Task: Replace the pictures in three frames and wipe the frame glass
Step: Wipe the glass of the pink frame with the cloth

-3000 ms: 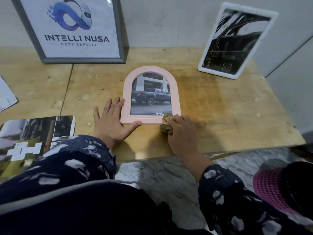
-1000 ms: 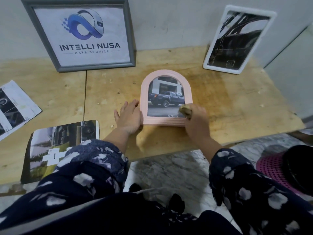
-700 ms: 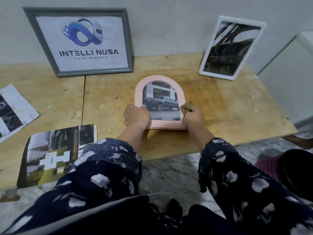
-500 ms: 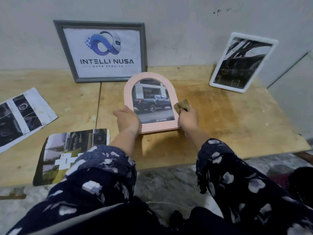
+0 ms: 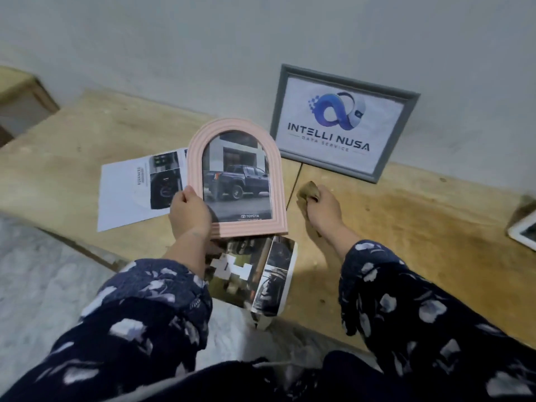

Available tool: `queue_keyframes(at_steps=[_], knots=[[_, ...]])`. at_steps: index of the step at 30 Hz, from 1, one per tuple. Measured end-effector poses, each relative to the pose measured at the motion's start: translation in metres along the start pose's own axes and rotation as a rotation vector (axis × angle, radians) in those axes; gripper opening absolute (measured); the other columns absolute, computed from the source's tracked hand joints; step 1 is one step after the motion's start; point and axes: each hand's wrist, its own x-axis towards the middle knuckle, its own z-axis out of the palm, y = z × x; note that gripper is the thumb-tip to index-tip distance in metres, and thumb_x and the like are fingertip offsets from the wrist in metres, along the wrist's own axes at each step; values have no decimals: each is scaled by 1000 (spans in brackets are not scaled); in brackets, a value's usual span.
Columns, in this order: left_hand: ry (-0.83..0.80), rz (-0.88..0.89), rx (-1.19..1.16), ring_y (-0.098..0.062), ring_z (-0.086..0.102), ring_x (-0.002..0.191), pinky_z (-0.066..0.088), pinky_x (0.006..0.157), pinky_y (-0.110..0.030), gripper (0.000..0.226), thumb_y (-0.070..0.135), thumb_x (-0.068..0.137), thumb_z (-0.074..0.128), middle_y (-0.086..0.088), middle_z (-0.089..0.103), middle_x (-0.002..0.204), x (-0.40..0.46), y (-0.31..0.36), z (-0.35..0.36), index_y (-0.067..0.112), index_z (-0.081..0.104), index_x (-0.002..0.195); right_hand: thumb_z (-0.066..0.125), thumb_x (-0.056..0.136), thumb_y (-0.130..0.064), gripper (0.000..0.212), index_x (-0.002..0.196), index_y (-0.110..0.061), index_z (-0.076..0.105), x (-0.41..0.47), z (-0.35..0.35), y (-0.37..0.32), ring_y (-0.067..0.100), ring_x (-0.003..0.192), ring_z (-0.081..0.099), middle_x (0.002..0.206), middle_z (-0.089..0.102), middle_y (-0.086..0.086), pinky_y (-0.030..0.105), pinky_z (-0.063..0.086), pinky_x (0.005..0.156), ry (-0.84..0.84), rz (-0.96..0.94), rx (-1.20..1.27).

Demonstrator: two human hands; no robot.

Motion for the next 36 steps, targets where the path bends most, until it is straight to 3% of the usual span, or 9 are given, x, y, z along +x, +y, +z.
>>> queue_keyframes(at_steps=[4,8,13,17,20,22,25,29,36], knots=[[108,-23,-67,-29,51,87,40,81,-37,36,35,100,33,-9,57,91,27,-5,-26,10,54,85,46,92,-10,36,126,-19,44,33,17,-24,20,81,55,102,59,4,26,42,69,-77,-87,-124],[232,-60,-99,-27,49,82,40,78,-36,35,33,98,35,-9,57,87,49,-16,-48,12,52,77,51,89,-32,40,126,-37,39,67,51,-42,30,112,55,127,56,3,45,45,93,-152,-318,-361],[314,-132,-150,-24,44,74,37,73,-33,36,30,96,38,-5,51,72,60,-23,-58,14,47,65,7,97,-54,56,150,-37,-4,68,90,-13,28,147,-10,159,-14,2,63,-1,112,-550,-361,-975],[304,-152,-163,-19,39,63,34,68,-31,37,27,96,37,-3,45,67,60,-21,-56,14,43,61,7,99,-52,55,149,-37,-8,69,92,-12,24,145,-20,157,-23,1,60,-9,112,-558,-341,-990],[256,-145,-181,-17,37,59,33,67,-32,37,24,95,38,-4,44,65,57,-14,-47,13,41,60,8,100,-48,53,151,-32,8,74,83,-31,26,147,-7,160,-7,2,60,-3,113,-589,-264,-866],[221,-123,-171,-18,36,59,32,66,-33,36,22,94,38,-4,43,64,56,-7,-38,13,40,59,11,102,-40,51,145,-22,32,72,70,-47,28,143,19,156,25,6,53,13,113,-482,-245,-680],[102,-80,-183,-22,40,66,34,68,-34,33,24,93,39,-3,45,66,45,9,-15,16,44,61,20,103,-31,42,122,-20,55,58,38,-59,23,109,55,125,59,7,32,43,88,-283,-133,-180],[-29,12,-157,-24,40,74,27,65,-32,26,18,95,38,-6,47,74,28,25,18,6,49,74,31,103,-25,32,120,-19,57,42,6,-54,13,69,56,84,61,-2,26,46,61,-210,59,296],[-380,77,-244,-26,45,74,40,73,-38,28,22,89,42,-8,48,72,-38,60,106,16,46,62,43,94,-6,32,123,-11,56,33,-95,-2,23,90,61,103,64,8,39,51,85,147,133,319]])
